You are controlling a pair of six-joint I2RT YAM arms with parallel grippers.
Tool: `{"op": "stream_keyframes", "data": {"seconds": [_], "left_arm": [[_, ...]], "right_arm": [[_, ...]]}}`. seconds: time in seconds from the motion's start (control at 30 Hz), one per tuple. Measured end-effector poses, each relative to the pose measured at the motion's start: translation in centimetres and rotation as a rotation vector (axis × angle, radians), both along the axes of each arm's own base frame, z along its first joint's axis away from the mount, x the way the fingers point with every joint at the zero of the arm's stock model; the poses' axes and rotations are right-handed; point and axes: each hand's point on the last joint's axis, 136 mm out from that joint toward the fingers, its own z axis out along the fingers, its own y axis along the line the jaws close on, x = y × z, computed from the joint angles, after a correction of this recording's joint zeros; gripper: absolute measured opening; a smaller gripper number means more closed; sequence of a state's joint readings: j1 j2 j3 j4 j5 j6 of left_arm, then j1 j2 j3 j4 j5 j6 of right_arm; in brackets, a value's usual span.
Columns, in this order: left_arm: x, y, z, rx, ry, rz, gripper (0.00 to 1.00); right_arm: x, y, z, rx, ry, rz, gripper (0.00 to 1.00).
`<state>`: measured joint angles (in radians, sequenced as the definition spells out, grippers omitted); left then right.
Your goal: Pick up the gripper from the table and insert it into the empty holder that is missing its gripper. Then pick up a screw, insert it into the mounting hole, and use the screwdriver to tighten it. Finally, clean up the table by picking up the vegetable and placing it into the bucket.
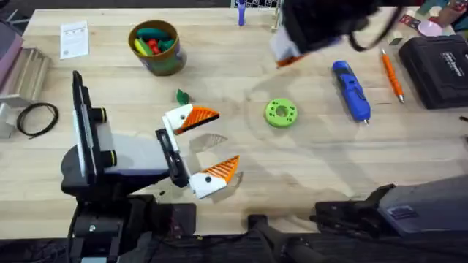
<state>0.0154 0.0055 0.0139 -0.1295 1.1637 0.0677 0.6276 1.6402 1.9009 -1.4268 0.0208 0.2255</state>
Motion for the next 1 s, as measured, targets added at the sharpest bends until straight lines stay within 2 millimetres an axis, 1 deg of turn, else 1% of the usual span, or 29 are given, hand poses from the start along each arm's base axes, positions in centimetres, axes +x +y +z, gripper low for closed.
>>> {"op": "stream_keyframes", "data": {"seconds": [0.13,0.3,0.4,0.57,0.63,0.73,1.0], "left_arm": [[0.0,0.0,0.0,0.000,0.000,0.000,0.985],[0.0,0.0,0.0,0.000,0.000,0.000,0.985],[0.0,0.0,0.0,0.000,0.000,0.000,0.985],[0.0,0.0,0.0,0.000,0.000,0.000,0.985],[0.0,0.0,0.0,0.000,0.000,0.000,0.985],[0.0,0.0,0.0,0.000,0.000,0.000,0.985],[0.0,0.0,0.0,0.000,0.000,0.000,0.985]], "right_arm": [[0.1,3.6,0.3,0.000,-0.011,0.114,0.006],[-0.9,8.1,0.0,-0.003,-0.037,0.298,0.006],[-2.3,10.9,-0.4,-0.004,-0.068,0.439,0.006],[-5.0,14.2,-0.2,0.005,-0.122,0.625,0.006],[-6.0,15.1,0.0,0.013,-0.138,0.677,0.006],[-6.8,15.6,0.0,0.011,-0.145,0.719,0.006],[-6.7,15.9,-0.5,-0.002,-0.144,0.747,0.006]]}}
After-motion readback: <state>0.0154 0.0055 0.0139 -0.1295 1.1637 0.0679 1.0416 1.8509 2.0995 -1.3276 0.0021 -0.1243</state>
